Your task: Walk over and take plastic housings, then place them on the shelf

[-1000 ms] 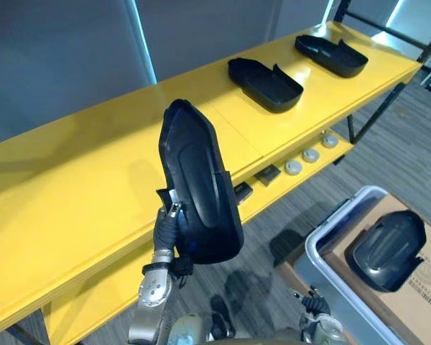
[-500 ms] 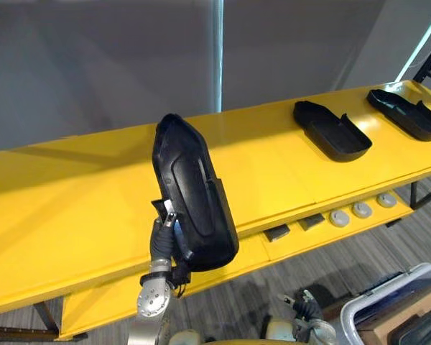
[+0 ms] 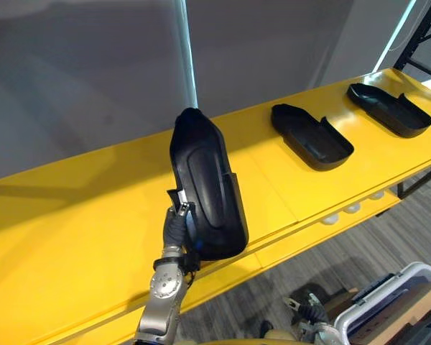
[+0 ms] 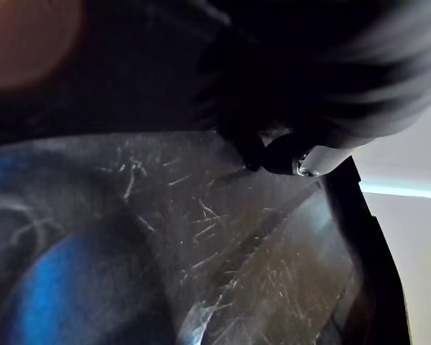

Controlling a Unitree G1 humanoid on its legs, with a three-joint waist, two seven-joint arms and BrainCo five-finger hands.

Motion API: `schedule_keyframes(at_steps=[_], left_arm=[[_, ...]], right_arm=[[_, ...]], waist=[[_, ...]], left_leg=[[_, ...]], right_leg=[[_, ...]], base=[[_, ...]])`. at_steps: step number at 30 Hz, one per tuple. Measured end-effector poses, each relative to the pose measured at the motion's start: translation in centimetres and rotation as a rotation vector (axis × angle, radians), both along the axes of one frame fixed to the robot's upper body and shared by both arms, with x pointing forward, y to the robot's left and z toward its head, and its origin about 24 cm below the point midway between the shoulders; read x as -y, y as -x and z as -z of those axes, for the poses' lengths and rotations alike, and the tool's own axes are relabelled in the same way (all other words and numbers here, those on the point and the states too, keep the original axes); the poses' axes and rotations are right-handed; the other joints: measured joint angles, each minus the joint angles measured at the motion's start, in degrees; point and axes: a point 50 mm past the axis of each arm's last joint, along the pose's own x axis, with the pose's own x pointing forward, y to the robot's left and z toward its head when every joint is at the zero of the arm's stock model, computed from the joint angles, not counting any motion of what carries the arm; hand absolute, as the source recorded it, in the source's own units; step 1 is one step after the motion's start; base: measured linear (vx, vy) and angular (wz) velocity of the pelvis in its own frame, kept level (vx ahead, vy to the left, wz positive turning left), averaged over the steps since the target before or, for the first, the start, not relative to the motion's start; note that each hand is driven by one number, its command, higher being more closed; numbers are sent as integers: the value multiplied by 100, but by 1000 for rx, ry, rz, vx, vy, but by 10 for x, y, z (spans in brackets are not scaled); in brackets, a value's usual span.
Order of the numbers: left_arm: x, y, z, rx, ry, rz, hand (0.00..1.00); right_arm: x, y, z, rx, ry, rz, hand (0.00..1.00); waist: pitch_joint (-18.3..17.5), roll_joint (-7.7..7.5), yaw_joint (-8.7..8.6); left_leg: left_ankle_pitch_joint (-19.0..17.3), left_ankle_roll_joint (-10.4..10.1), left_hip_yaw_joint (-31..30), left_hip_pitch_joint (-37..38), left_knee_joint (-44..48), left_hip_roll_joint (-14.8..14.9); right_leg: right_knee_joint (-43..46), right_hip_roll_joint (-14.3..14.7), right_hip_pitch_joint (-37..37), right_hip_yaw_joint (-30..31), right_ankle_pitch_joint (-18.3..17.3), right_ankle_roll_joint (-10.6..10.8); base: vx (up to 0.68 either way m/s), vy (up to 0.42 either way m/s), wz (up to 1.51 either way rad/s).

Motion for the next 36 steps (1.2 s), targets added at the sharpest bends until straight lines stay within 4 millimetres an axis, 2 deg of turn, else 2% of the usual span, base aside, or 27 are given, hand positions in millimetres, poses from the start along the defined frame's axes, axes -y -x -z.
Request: schedule_keyframes(at_steps=[5,9,10,11,14,23,24,27,31,36], left_arm=[[-12,-19,0,-16,-86,-95,100],[-19,-28,0,-28,-119,-151,100],[-23,-32,-2,-25,-119,-173,100],[-23,-33,-1,-28,-118,-178,100],[-24,-39,-1,-44,-124,-196,100],[-24,-56,-2,-61,-137,-237,100],[-27,-59,-4,-59,-137,-254,0],[-35,-66,-8,-56,-129,-316,0],[-39,-79,-14,-60,-144,-336,0],[-46,-88,-21,-66,-146,-358,0]], right_arm=[[-1,-2,0,3,4,-16,0],[-1,-3,-1,3,12,-26,0],[0,-3,-1,2,14,-26,0],[0,-3,-1,2,15,-26,0],[3,1,0,-8,22,-26,0],[5,6,1,-21,28,-31,0],[5,5,1,-20,29,-31,0],[5,-1,-1,-3,30,-36,0],[5,-5,-2,6,36,-45,0],[4,-17,-6,37,45,-64,0]], waist=[[-48,-91,-14],[-49,-91,-71],[-49,-89,-122],[-48,-91,-122],[-47,-130,-137],[-73,-174,-179],[-74,-175,-200],[-77,-182,-280],[-76,-182,-303],[-69,-190,-429]], left_leg=[[176,83,-5,-48,-155,-89],[504,-4,-49,11,-584,-77],[729,-60,-83,63,-902,-50],[789,-88,-84,97,-996,-41],[862,-186,-88,152,-1126,35],[859,-222,-104,86,-1164,17],[866,-213,-104,85,-1163,10],[880,-189,-90,78,-1163,-2],[882,-187,-90,77,-1151,-14],[882,-187,-104,70,-1133,-21]], right_leg=[[-234,-36,0,-2,91,45],[-298,44,-107,-10,92,50],[-308,82,-202,-26,103,37],[-327,113,-206,-30,118,15],[-491,222,-186,-30,177,-37],[-798,239,-73,-16,389,17],[-801,243,-75,-15,403,22],[-897,247,-58,-2,506,-2],[-921,271,-39,-6,524,-11],[-922,273,-46,-11,523,-13]], base=[[-85,13,1],[-167,-86,-3],[-153,-74,-3],[-154,-71,-2],[-149,-75,-6],[-37,-17,-1],[33,-6,0],[9,-4,-3],[5,-4,-1],[-7,-3,0]])
